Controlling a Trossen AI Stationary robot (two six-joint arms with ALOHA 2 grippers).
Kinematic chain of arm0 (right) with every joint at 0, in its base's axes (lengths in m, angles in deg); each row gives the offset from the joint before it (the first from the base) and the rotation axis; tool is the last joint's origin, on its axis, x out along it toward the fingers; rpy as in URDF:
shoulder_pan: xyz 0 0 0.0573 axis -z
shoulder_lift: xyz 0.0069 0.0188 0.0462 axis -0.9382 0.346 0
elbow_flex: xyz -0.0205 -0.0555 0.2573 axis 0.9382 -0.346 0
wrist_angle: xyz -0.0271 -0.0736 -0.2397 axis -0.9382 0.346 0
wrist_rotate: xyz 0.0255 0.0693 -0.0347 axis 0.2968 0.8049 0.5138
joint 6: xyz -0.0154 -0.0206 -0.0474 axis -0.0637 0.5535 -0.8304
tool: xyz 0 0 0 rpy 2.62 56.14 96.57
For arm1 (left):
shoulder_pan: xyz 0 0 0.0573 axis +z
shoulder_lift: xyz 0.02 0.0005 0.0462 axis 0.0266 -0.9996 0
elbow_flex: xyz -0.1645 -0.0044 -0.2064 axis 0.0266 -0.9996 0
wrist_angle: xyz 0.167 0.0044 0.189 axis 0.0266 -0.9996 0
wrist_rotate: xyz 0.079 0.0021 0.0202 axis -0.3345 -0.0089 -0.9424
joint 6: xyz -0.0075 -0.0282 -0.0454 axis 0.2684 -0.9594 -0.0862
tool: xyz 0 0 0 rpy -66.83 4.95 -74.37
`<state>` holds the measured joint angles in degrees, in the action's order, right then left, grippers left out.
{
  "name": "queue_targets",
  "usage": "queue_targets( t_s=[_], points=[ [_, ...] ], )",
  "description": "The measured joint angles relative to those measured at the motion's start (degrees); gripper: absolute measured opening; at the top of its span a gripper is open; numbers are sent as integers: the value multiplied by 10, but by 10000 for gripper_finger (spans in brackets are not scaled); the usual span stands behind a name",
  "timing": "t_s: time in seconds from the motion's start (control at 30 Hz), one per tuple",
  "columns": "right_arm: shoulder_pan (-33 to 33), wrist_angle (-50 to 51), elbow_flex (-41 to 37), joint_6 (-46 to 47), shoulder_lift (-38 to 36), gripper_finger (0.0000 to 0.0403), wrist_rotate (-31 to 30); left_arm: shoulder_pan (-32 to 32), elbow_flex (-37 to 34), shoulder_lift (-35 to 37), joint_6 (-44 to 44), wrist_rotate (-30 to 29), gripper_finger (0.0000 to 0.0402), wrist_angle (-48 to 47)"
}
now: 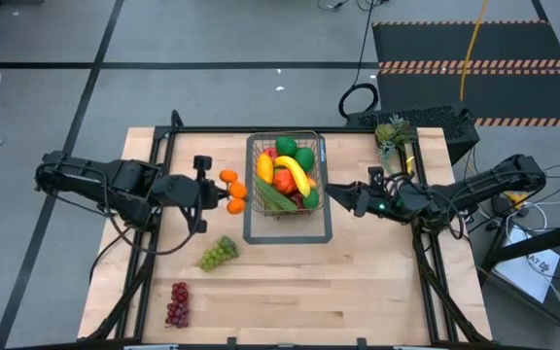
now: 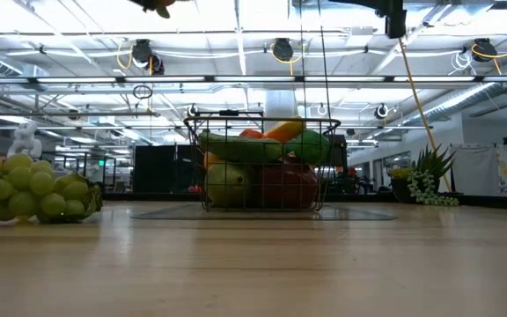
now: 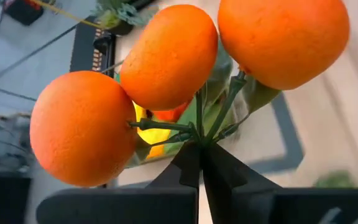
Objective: Build produce basket
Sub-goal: Put the orange tangerine into the gold wire basket
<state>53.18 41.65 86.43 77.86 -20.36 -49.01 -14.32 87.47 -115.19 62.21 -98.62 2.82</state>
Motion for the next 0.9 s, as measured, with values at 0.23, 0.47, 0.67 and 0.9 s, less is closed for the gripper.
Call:
queue_targets(
  t_s=[0.23,0.47,0.67,0.9],
  points=[
    [0,8,0,-18,0,253,1,0,0,0,-155,1,4,60],
    [0,9,0,-43,0,253,1,0,0,0,-384,-1,6,117],
    [4,10,0,-107,-3,253,3,6,0,0,-503,-22,8,203],
    [12,12,0,-212,-21,253,33,39,0,0,-754,-32,5,255]
  ],
)
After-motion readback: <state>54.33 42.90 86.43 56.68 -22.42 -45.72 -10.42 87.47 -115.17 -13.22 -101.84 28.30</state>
